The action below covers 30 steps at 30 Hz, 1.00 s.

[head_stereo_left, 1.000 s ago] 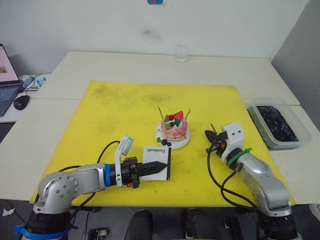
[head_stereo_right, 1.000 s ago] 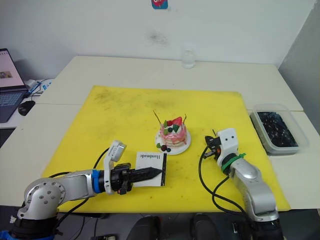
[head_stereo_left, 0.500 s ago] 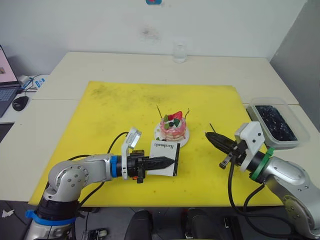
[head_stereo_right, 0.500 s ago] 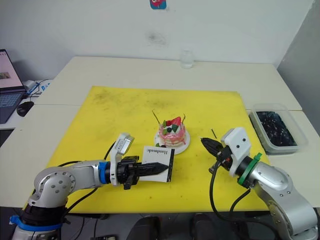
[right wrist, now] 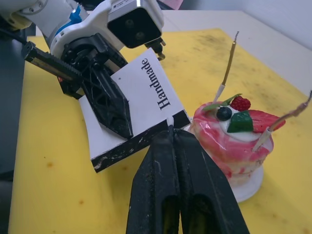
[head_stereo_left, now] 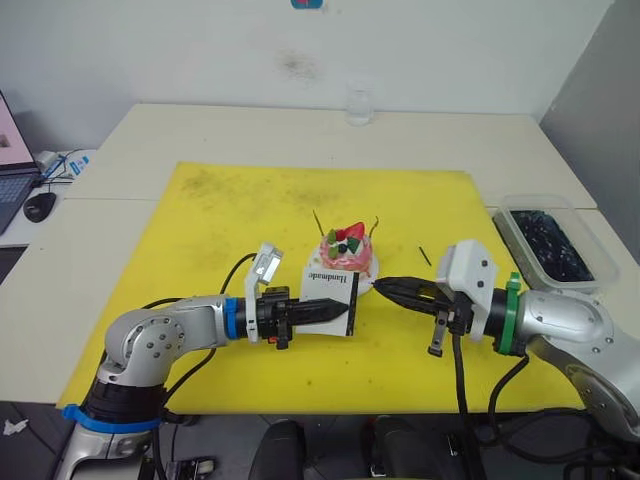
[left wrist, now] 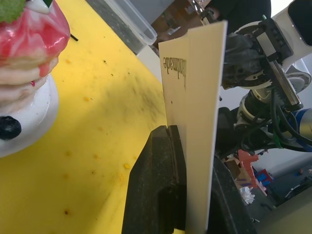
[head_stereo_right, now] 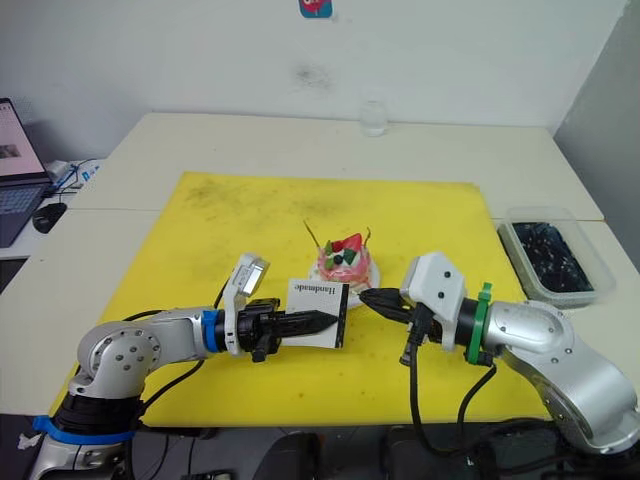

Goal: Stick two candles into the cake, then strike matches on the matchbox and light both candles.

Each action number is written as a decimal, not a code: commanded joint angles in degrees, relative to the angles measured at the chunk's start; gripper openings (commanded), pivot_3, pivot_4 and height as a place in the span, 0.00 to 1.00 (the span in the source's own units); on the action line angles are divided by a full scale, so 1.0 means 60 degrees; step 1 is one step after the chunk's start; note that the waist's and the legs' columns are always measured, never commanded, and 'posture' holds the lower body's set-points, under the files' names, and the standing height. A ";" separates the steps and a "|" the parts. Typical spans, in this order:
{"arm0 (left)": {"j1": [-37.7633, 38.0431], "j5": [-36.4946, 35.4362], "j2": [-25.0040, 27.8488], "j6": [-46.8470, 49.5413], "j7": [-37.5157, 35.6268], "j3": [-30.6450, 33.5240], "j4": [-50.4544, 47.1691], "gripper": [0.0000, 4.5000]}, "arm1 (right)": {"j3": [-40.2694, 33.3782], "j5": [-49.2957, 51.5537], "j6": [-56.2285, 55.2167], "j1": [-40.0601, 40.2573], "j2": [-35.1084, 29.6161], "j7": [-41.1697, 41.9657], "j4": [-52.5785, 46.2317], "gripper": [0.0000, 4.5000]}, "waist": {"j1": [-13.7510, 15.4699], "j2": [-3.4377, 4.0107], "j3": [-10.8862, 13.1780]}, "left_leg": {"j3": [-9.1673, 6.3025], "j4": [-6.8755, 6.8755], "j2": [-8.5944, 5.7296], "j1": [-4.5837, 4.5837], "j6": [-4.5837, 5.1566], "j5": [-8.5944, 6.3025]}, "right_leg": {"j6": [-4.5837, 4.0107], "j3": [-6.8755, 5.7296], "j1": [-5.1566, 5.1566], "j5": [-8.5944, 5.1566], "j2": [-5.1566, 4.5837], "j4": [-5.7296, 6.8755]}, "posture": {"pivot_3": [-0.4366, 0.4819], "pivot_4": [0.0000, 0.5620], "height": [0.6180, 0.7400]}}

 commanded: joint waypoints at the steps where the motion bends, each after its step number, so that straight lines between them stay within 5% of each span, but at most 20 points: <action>1: -0.0096 -0.0009 -0.0100 -0.0043 -0.0024 0.0040 -0.0109 0.00 | 0.0199 -0.0029 -0.0060 -0.0438 -0.0159 0.0232 0.0075 0.01 | 0.0002 -0.0001 0.0000 | -0.0001 0.0000 0.0000 -0.0001 0.0000 0.0000 | 0.0001 0.0000 0.0000 0.0001 0.0000 -0.0002 | 0.48 0.27 1.00; 30: 0.0054 0.0327 -0.0143 -0.0199 -0.0251 0.0054 -0.0254 0.00 | 0.1344 -0.1352 -0.0515 -0.0618 -0.0021 0.0294 0.0606 0.01 | 0.0007 0.0000 0.0000 | -0.0003 0.0012 0.0003 -0.0002 0.0000 0.0000 | 0.0008 -0.0001 0.0000 0.0001 0.0000 0.0007 | 0.48 0.27 1.00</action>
